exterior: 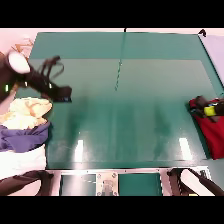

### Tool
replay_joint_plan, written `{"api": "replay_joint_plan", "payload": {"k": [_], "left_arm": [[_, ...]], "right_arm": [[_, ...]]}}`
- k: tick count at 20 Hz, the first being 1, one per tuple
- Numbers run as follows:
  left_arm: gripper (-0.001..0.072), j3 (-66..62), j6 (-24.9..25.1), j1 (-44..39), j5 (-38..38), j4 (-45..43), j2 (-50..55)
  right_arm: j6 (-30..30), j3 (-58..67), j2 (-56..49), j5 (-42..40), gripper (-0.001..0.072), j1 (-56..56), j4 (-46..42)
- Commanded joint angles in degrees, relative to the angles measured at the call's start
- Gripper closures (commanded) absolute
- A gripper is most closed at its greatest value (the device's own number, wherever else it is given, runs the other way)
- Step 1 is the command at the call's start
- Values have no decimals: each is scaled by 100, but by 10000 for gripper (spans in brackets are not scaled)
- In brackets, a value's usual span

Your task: Fold the shirts.

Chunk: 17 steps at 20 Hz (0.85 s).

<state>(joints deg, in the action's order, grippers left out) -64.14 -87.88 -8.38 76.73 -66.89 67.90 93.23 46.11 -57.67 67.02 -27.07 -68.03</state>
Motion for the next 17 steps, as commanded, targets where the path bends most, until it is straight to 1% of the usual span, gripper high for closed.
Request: {"api": "replay_joint_plan", "payload": {"k": [1, 4, 17], "left_arm": [[688, 1593, -494, -361, -581, -46, -1034], [686, 1849, -509, -376, -544, -46, -1110], [686, 1849, -466, -376, -627, -46, -1110]], "right_arm": [[-33, -802, 273, -363, 695, 837, 55], [-31, -844, 280, -356, 695, 925, 85], [-31, -848, 280, -302, 695, 925, 120]]}}
